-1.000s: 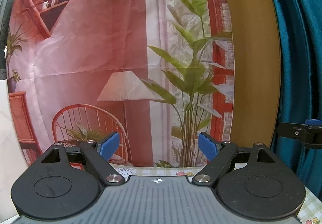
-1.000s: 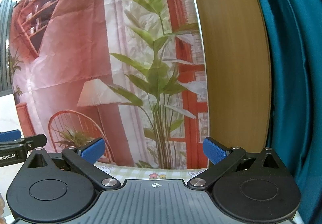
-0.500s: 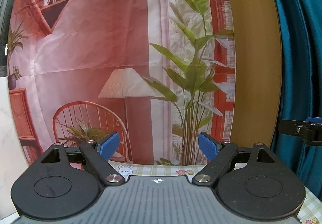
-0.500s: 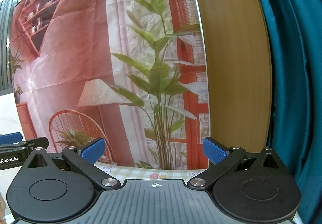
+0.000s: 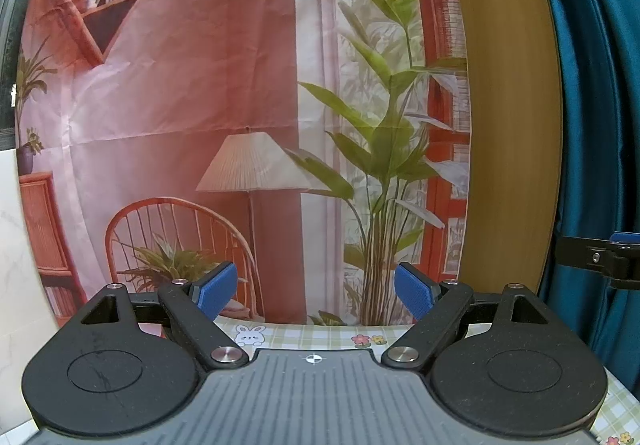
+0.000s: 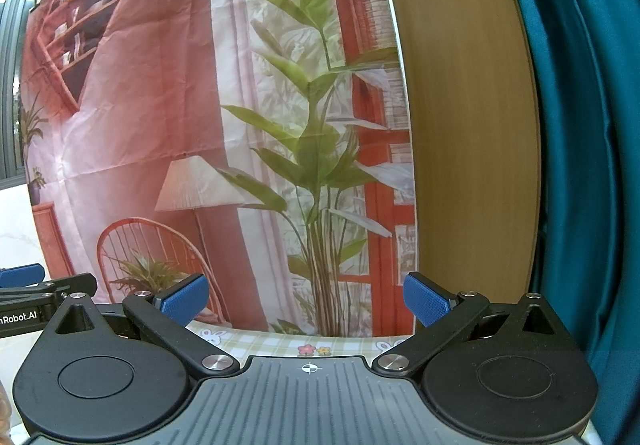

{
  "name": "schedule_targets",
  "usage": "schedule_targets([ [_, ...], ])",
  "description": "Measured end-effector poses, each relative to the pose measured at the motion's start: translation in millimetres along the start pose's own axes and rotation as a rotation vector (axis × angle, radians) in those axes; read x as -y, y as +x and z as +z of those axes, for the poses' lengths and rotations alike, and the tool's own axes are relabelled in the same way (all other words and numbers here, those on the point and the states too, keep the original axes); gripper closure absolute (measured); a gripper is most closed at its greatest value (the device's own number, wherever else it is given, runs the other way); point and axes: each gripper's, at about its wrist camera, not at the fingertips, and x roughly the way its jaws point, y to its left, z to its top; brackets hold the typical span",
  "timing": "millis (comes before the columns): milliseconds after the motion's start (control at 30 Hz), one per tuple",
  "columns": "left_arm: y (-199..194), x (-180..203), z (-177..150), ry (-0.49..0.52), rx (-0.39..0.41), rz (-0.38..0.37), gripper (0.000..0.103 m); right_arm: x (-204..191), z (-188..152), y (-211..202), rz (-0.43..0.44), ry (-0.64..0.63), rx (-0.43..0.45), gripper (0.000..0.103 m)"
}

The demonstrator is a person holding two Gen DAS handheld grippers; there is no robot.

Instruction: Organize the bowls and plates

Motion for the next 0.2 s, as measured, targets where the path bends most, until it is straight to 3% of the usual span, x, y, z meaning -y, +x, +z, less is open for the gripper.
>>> schedule_targets([
  [200,-0.5,-0.3,-1.8,0.003,0.009,0.005,0.015,0.0,-0.1,0.2,0.0,-0.002,0.0,0.0],
])
